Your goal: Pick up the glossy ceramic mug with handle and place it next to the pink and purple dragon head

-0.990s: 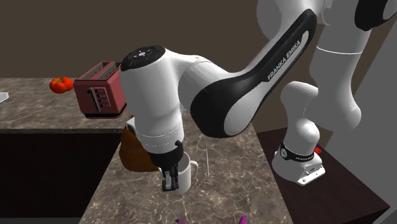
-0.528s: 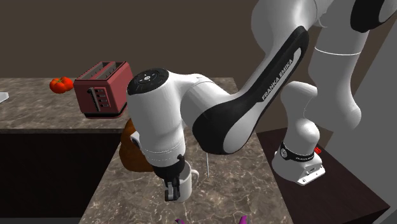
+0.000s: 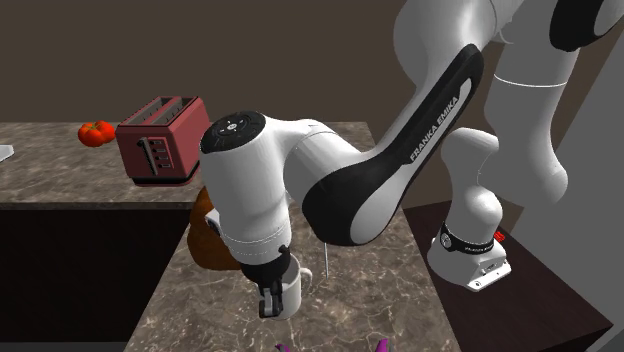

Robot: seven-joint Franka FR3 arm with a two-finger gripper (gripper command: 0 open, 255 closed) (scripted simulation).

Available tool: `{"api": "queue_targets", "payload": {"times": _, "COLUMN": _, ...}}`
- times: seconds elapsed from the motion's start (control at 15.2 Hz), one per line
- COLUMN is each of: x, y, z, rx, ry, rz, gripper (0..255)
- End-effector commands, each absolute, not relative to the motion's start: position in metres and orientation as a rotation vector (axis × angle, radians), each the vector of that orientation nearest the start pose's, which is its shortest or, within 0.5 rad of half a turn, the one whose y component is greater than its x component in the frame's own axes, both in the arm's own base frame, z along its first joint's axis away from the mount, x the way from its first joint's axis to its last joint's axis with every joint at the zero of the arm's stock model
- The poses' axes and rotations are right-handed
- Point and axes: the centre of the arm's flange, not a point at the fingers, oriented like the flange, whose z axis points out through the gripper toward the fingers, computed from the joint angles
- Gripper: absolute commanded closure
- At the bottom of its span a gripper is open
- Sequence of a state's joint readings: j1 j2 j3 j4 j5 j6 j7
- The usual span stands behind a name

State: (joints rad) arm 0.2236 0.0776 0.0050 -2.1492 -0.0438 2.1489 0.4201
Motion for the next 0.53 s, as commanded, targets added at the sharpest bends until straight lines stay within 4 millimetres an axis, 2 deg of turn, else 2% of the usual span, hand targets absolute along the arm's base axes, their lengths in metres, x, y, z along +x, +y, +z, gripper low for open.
{"api": "queue_targets", "payload": {"times": 0.0, "x": 0.527, "y": 0.121, "z": 0.359, "rx": -3.187, "ry": 0.265, "rz": 0.100, "gripper": 0}}
{"api": "queue_targets", "payload": {"times": 0.33, "x": 0.527, "y": 0.121, "z": 0.359, "rx": -3.187, "ry": 0.265, "rz": 0.100, "gripper": 0}}
{"api": "queue_targets", "payload": {"times": 0.46, "x": 0.529, "y": 0.122, "z": 0.386, "rx": -3.187, "ry": 0.265, "rz": 0.100, "gripper": 0}}
